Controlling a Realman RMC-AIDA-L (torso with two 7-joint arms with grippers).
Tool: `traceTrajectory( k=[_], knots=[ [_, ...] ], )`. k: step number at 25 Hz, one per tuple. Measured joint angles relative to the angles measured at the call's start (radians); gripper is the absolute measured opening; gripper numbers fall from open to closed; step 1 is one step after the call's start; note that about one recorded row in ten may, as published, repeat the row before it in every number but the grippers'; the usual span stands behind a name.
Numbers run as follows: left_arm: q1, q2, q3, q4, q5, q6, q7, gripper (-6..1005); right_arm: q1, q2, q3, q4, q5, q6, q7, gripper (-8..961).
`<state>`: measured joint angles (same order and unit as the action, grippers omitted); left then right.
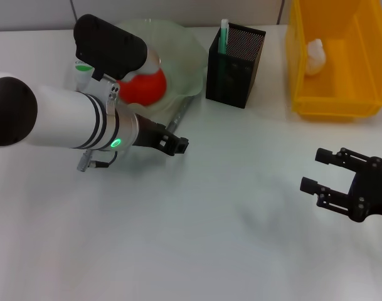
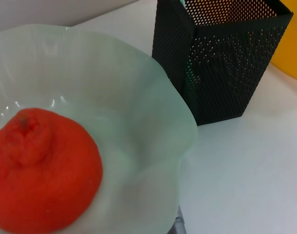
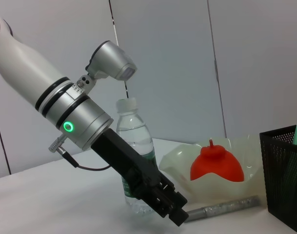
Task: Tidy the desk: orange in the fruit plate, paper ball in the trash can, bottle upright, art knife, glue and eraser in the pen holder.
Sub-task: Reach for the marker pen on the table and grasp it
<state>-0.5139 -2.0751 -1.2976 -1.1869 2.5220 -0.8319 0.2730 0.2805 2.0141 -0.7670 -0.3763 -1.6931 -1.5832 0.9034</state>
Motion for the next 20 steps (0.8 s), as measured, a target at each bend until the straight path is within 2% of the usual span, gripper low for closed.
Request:
traceTrajectory(
  k=[8,20],
  knots=[
    [-0.005,-0.003,0.054,0.001,0.094,0.031,-0.091,510,-0.001,0.0,0.0,0.001,-0.002,0.0,-0.001,694],
    [-0.015,-0.002,0.059,0.013,0.104,0.036,-0.109,455,-0.001,0.0,0.0,0.001,-0.003,0.0,-0.002,694]
  ],
)
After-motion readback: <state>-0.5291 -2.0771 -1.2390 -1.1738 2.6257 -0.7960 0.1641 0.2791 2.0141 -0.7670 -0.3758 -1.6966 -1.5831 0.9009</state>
